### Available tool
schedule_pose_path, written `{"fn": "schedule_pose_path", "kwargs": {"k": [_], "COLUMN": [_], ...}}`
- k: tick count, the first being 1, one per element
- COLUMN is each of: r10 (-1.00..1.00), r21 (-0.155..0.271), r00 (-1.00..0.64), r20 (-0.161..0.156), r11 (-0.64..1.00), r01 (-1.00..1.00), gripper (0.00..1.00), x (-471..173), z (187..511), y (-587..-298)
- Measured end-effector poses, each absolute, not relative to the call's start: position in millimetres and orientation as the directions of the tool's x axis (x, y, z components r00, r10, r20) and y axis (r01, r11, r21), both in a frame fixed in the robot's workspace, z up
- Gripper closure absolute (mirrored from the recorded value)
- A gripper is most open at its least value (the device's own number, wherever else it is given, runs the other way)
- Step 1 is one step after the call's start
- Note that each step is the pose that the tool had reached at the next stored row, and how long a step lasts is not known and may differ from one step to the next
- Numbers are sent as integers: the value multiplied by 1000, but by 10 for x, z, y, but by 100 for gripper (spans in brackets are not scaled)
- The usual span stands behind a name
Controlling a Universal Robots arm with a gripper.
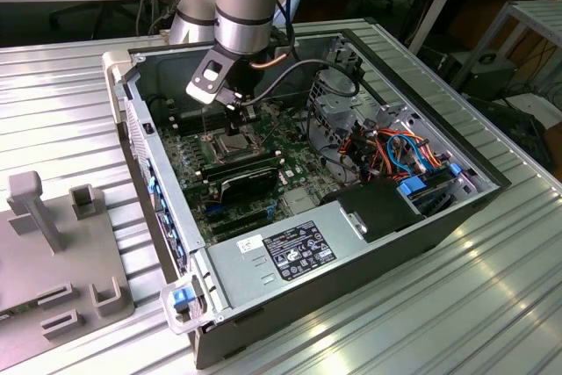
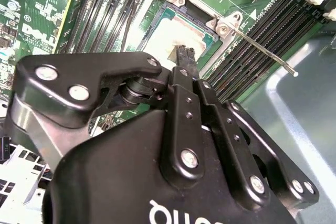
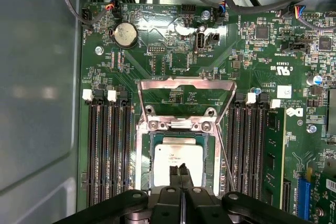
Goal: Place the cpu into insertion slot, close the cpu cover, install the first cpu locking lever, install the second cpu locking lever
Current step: 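Place the cpu into insertion slot, then close the cpu cover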
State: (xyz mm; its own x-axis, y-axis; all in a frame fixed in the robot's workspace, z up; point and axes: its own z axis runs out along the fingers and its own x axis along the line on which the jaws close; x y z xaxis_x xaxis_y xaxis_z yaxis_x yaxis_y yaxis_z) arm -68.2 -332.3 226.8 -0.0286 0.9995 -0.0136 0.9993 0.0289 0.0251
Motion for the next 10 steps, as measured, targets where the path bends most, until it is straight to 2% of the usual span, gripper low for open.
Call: {"fn": "schedule_pose_path", "kwargs": {"k": [10], "r10": [999], "r21": [25], "r00": [-29], "r20": [-14], "r11": [29], "r01": [999], "gripper": [89], "x": [-683], "z": [2268], "y": [-3323]}}
